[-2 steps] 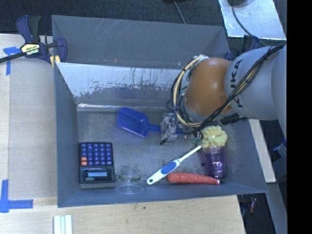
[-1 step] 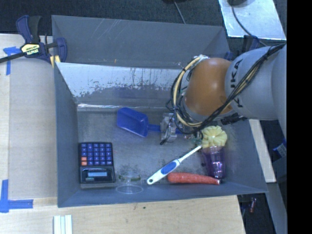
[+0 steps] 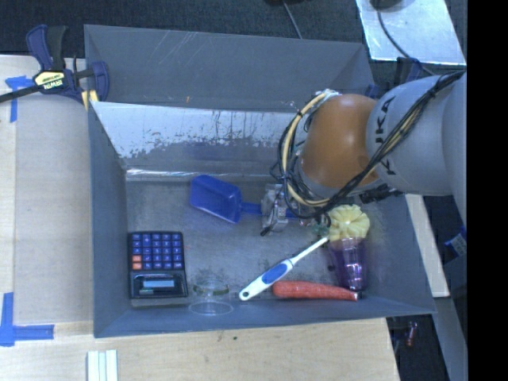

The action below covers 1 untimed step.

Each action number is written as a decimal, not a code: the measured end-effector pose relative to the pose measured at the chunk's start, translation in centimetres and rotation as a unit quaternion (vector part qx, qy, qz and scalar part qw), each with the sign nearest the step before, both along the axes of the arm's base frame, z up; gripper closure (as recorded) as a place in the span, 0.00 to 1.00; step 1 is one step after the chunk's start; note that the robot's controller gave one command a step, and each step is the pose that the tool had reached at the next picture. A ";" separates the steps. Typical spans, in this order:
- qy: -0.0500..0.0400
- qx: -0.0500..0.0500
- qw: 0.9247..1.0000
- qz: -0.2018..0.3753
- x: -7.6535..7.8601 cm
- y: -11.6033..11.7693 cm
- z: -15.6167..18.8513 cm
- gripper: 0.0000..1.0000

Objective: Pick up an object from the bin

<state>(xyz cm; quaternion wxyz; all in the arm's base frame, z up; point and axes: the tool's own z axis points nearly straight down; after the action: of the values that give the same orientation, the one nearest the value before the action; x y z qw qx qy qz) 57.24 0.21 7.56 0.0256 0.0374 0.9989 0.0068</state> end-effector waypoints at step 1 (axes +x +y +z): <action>0.000 0.000 1.000 0.000 0.0 0.0 0.0 1.00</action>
Offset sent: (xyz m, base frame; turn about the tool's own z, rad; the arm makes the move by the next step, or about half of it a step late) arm 0.0000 0.0000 0.0000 0.0000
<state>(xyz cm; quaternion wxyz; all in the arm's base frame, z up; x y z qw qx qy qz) 57.24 0.21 7.56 0.0256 0.0374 0.9990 0.0068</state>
